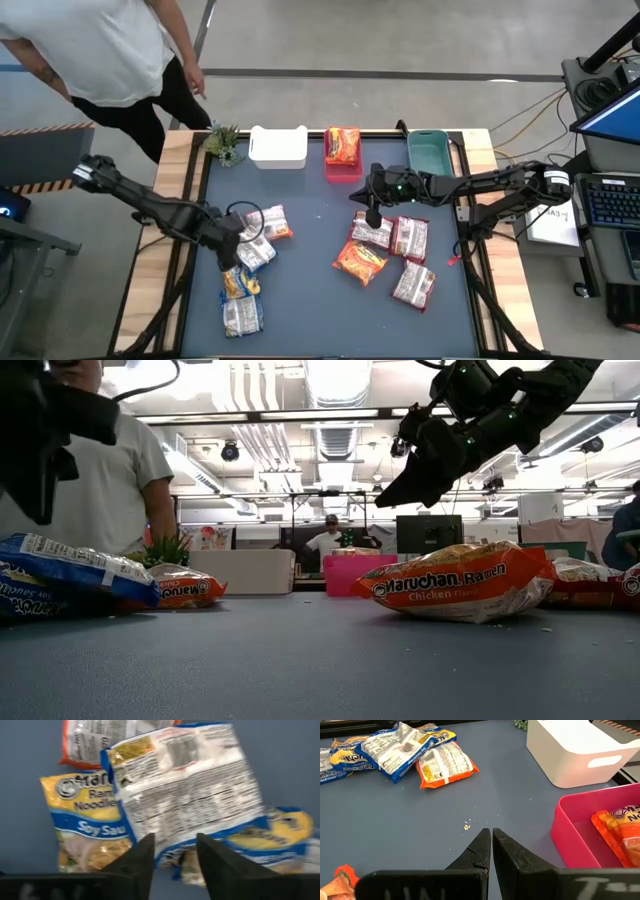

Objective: Sort Maruchan noodles
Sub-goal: Put the top right blue noodle pack into the green bin

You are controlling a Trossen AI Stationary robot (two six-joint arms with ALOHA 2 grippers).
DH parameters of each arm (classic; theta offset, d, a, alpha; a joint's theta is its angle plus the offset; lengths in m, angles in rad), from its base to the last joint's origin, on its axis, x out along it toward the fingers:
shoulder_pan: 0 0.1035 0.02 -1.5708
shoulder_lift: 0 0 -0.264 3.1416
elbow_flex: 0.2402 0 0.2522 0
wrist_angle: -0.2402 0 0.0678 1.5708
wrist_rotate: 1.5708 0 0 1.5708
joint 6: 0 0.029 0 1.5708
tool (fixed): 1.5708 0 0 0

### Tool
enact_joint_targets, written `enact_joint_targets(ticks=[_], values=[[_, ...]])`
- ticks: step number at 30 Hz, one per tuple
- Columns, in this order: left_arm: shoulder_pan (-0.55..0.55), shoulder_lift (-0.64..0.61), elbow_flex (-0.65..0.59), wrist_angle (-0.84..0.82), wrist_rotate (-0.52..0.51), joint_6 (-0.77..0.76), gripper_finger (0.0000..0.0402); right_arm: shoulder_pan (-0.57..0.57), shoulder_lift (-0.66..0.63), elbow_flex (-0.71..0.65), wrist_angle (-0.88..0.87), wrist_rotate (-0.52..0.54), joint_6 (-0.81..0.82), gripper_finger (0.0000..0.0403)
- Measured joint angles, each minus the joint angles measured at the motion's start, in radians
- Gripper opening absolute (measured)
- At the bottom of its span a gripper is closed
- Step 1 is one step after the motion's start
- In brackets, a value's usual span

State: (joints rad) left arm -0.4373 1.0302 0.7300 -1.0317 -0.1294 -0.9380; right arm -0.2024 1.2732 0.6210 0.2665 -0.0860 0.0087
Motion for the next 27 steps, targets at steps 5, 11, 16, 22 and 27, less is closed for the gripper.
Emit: enact_joint_targets(ticks=[5,11,16,22,27], values=[[-0.019,0.000,-0.055,-0.006,-0.015,-0.019,0.0183,0.000,0.000,-0.001,0.000,0.000,0.000,0.0009],[-0.021,-0.002,-0.089,0.002,-0.015,-0.048,0.0177,0.000,0.000,-0.001,0.000,0.000,0.004,0.0009],[-0.021,-0.002,-0.143,0.098,0.016,-0.081,0.0158,0.000,0.000,-0.006,0.000,0.000,0.009,0.0009],[-0.022,-0.001,-0.188,0.181,0.044,-0.063,0.0086,0.000,0.000,-0.009,0.000,0.000,0.011,0.0009],[-0.022,-0.004,-0.162,0.185,0.022,-0.032,0.0011,0.000,0.000,-0.009,0.000,0.000,0.011,0.0009]])
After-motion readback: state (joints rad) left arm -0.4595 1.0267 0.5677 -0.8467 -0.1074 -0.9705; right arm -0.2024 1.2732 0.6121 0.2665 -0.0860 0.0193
